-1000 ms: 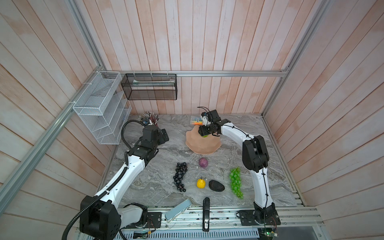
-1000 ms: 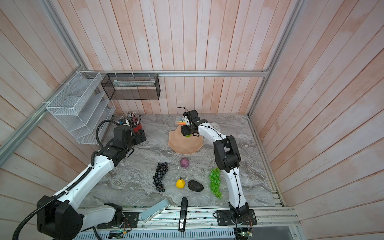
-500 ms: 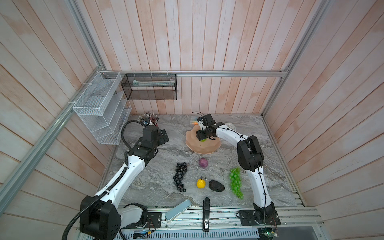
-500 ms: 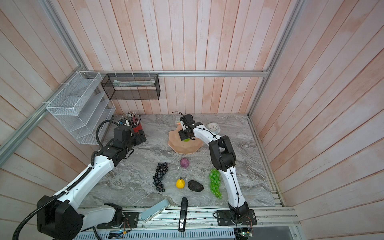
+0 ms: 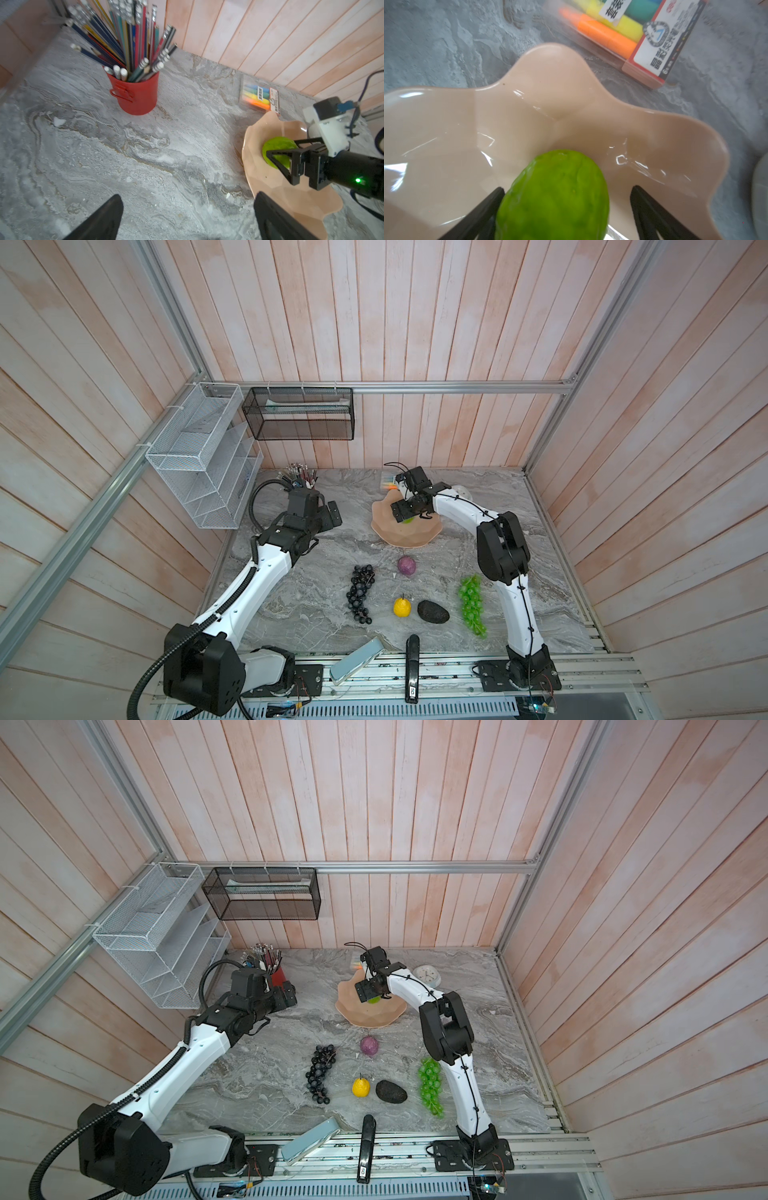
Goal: Place and organize the fake fruits in the fruit bowl
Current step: 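Lower the left gripper onto the purple fig and grasp it while the right gripper withdraws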
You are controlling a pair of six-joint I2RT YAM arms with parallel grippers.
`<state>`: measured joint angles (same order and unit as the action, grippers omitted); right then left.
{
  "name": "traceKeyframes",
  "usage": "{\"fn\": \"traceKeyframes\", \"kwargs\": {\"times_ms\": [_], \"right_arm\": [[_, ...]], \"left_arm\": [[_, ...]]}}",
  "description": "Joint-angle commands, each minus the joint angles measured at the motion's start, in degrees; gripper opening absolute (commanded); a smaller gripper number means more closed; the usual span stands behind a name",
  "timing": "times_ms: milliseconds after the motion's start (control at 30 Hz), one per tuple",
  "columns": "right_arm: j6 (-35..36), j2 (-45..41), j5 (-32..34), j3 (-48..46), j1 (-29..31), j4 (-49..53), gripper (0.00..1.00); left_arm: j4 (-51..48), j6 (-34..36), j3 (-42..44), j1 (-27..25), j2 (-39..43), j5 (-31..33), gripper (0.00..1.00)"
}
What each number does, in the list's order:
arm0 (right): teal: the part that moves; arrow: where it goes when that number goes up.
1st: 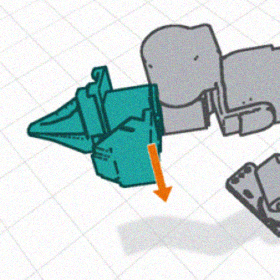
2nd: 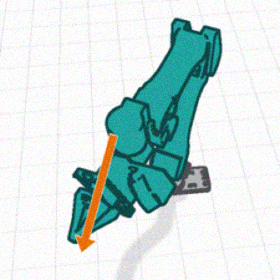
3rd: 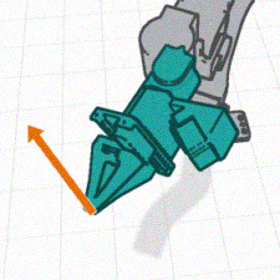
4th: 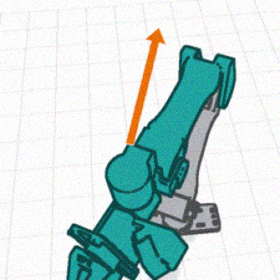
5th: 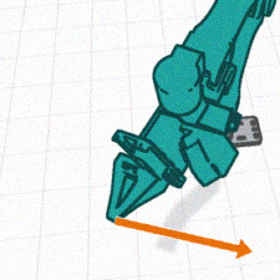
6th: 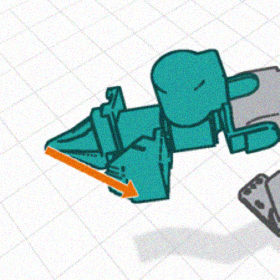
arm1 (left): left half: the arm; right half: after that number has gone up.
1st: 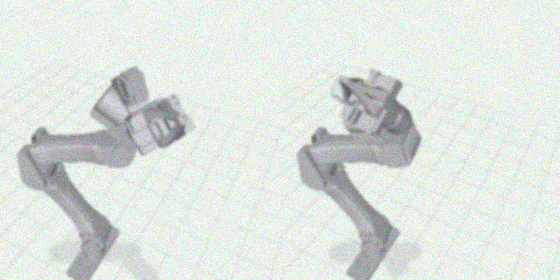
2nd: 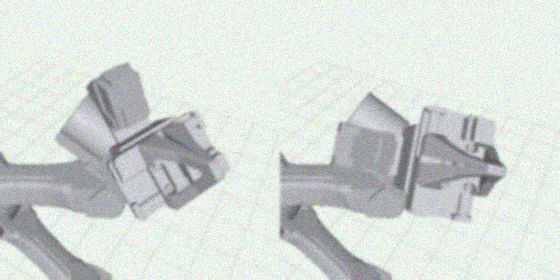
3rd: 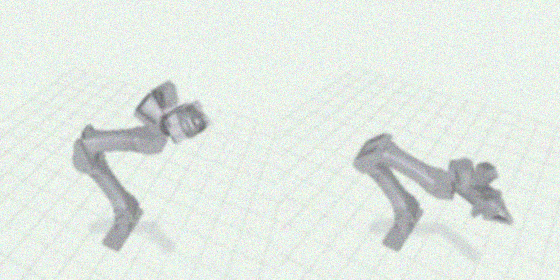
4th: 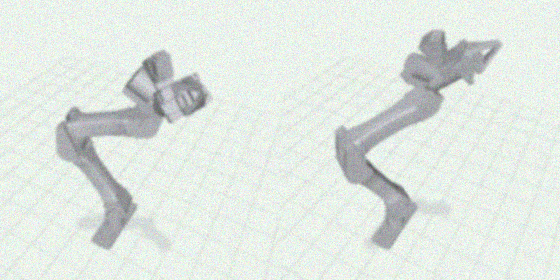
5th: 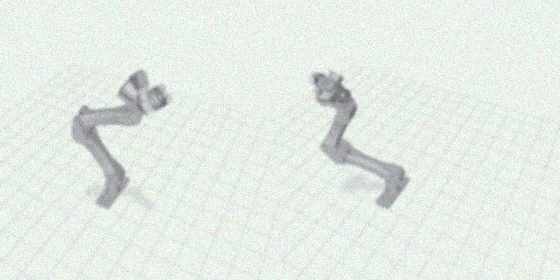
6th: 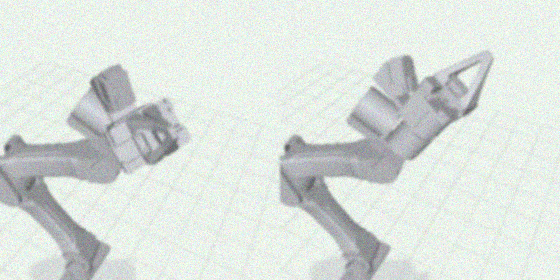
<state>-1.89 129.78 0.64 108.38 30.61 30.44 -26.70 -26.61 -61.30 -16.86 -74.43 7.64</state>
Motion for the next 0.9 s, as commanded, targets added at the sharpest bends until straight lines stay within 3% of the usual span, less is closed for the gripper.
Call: {"fn": "traceKeyframes", "kwargs": {"times_ms": [0,267,533,700,867], "right_arm": [[0.3,-8.0,0.9,-1.6,0.3,0.6,0.95],[-1.9,-22.4,-2.3,-13.2,-0.9,-2.5,0.92],[-7.2,-41.7,-4.5,-38.1,-8.5,-15.6,0.9],[-9.7,-46.5,-10.4,-45.0,-14.9,-19.2,0.89],[-8.5,-47.4,-10.5,-46.7,-15.6,-19.7,0.89]], "left_arm": [[-4.3,-1.2,-2.0,-1.7,-2.7,-7.6,1.0],[-8.5,-2.1,-6.2,-13.5,-10.4,-11.8,0.94],[-8.5,-6.1,-10.8,-25.8,-19.7,-10.7,0.87],[-8.1,-8.5,-15.2,-29.3,-26.7,-8.4,0.87],[-8.4,-10.8,-18.3,-30.3,-31.9,-7.4,0.85]]}}
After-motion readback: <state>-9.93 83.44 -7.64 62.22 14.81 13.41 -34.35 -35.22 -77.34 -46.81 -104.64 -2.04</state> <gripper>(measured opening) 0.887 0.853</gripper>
